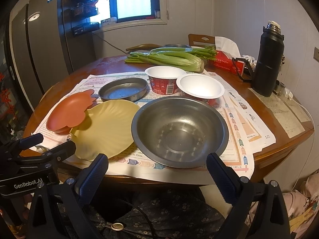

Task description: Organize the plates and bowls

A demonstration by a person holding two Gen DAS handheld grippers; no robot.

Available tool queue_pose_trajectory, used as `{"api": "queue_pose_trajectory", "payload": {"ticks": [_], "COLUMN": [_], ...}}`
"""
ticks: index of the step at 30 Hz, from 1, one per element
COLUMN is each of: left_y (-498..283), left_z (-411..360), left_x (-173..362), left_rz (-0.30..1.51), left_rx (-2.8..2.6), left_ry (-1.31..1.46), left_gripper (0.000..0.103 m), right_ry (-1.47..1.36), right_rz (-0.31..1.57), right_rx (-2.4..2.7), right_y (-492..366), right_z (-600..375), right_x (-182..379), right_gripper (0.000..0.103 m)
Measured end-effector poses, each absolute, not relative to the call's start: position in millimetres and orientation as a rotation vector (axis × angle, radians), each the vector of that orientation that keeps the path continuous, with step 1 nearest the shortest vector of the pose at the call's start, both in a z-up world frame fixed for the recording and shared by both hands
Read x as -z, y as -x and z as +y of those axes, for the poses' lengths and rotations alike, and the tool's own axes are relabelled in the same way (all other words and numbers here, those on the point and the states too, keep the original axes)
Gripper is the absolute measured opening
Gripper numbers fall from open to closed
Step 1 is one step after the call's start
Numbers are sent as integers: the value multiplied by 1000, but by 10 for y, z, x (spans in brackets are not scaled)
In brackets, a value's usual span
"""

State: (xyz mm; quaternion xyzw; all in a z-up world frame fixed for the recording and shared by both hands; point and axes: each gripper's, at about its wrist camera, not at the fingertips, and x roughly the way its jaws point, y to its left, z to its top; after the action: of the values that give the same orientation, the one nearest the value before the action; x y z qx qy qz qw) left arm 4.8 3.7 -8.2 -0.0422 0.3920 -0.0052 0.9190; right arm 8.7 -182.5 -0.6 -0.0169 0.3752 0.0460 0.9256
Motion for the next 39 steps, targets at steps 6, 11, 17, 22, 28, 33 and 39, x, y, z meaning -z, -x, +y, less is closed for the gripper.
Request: {"api": "queue_pose_trajectory", "payload": {"ticks": [6, 11, 17, 22, 28, 33, 39], "left_y": [-43, -35, -39, -49, -61, -183, -444], "left_z": [56, 102, 270, 533, 909, 1175, 1332], "left_x": [92, 90, 70, 66, 62, 71, 12], "left_rz": [805, 801, 790, 780, 761, 776, 816], "left_rx": [10, 7, -18, -61, -118, -115, -90], "left_ry": [93, 105, 140, 189, 262, 325, 340], "left_gripper": [101, 101, 101, 101, 101, 101, 101], "right_ry": [43, 52, 85, 131, 131, 151, 174], "right_rz": [768, 761, 746, 713, 703, 741, 784], "right_rx": [-100, -107, -138, -183, -258, -336, -403], "right_y": [-76, -73, -92, -134, -254, -477, -832], "right_z": [-1797, -1758, -1651, -1531, -1394, -1161, -857], "right_x": [0, -25, -78, -141, -221, -208, -181], "right_gripper": [99, 99, 99, 99, 99, 99, 96]}}
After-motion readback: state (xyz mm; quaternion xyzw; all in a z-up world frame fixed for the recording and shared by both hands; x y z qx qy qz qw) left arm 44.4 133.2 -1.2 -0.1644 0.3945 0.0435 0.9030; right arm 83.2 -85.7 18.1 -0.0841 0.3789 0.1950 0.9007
